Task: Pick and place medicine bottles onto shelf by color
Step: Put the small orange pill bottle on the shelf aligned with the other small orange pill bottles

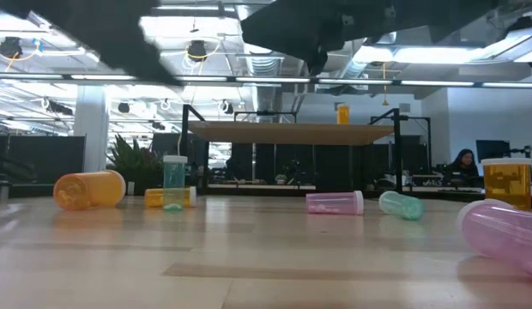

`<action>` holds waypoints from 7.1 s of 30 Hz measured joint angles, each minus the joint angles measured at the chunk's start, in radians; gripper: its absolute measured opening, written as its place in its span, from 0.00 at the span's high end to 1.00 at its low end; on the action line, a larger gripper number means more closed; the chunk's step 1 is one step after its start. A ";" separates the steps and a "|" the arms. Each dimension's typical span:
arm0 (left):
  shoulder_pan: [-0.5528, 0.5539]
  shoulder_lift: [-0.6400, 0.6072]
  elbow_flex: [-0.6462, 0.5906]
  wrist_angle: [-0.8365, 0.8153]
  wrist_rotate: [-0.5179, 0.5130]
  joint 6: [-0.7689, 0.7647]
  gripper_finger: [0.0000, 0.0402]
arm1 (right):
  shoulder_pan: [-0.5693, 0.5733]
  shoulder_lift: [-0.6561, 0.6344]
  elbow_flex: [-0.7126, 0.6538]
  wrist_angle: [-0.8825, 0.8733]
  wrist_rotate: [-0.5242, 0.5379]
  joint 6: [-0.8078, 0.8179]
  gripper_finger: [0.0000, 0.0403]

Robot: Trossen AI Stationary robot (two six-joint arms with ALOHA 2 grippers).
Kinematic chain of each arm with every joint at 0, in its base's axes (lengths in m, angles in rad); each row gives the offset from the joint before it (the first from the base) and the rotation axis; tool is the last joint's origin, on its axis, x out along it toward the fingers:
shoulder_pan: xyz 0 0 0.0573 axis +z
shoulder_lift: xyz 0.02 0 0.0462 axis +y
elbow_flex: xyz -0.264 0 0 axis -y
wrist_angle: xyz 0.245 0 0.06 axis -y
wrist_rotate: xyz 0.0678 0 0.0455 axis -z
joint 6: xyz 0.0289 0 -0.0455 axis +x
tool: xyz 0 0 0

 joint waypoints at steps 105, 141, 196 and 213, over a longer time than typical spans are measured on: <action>0.197 0.082 -0.104 0.912 0.590 0.084 0.79 | 0.208 -0.279 0.002 -0.104 0.075 -0.173 0.71; 0.152 0.271 -0.014 0.940 0.601 0.074 0.79 | 0.271 -0.434 -0.283 0.139 0.470 -0.116 0.71; 0.104 0.437 0.136 0.915 0.598 0.059 0.79 | 0.139 -0.199 -0.117 0.303 0.171 -0.221 0.26; 0.108 0.471 0.170 0.911 0.621 0.050 0.79 | 0.139 -0.200 -0.117 0.268 0.172 -0.181 0.31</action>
